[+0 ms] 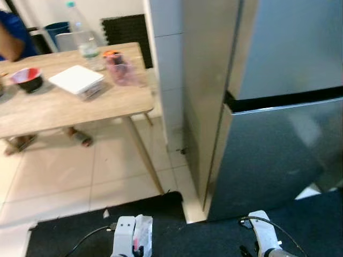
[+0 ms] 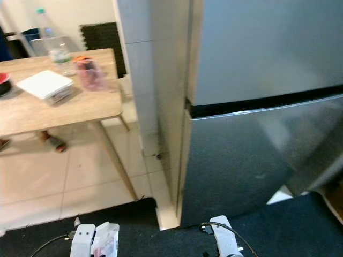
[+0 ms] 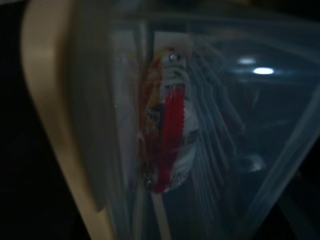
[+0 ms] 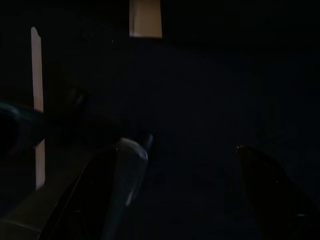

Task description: Restocking fridge

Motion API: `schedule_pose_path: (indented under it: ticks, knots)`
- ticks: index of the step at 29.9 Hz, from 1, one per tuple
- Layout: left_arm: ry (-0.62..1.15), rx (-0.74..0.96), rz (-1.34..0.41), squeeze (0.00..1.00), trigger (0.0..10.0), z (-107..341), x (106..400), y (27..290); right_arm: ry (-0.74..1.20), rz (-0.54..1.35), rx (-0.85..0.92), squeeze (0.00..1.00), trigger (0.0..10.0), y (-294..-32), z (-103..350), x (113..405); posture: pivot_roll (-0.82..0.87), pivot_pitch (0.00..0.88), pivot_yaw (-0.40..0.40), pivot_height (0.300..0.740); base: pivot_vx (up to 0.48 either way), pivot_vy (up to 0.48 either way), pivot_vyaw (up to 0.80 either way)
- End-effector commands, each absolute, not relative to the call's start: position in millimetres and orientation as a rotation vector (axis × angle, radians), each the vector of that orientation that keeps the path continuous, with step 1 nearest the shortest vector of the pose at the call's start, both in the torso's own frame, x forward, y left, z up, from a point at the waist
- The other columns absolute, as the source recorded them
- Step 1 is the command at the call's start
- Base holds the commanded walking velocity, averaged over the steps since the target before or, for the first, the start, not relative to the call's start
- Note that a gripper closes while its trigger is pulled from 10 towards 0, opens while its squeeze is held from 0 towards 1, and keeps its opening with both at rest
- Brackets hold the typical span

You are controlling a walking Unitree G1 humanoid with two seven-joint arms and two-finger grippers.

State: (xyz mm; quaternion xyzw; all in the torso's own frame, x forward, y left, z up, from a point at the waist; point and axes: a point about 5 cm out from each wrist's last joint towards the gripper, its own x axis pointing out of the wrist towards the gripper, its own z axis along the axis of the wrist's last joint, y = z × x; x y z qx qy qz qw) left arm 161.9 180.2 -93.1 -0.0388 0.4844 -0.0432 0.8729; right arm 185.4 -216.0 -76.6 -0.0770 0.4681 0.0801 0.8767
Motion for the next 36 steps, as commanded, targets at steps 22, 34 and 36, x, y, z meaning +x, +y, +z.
schedule_pose_path:
  ticks: [22, 34, 36]
  knots:
    - [1.066, -0.121, -0.153, 0.0, 10.0, -99, 150, 170, 0.747, 0.436, -0.13, 0.0, 10.0, -220, -32, 243, -0.07, 0.044, -0.011, 0.74, 0.0, -0.153, 0.0]
    - [1.069, -0.112, -0.159, 0.0, 10.0, -99, 149, 171, 0.603, 0.897, -0.064, 0.0, 10.0, -230, 29, 275, -0.07, 0.044, -0.008, 0.74, 0.0, 0.0, 0.0]
    - [1.068, -0.111, -0.16, 0.0, 10.0, -99, 149, 171, 0.551, 1.01, 0.006, 0.01, 10.0, -227, 45, 277, -0.07, 0.046, -0.008, 0.74, 0.0, 0.0, 0.0]
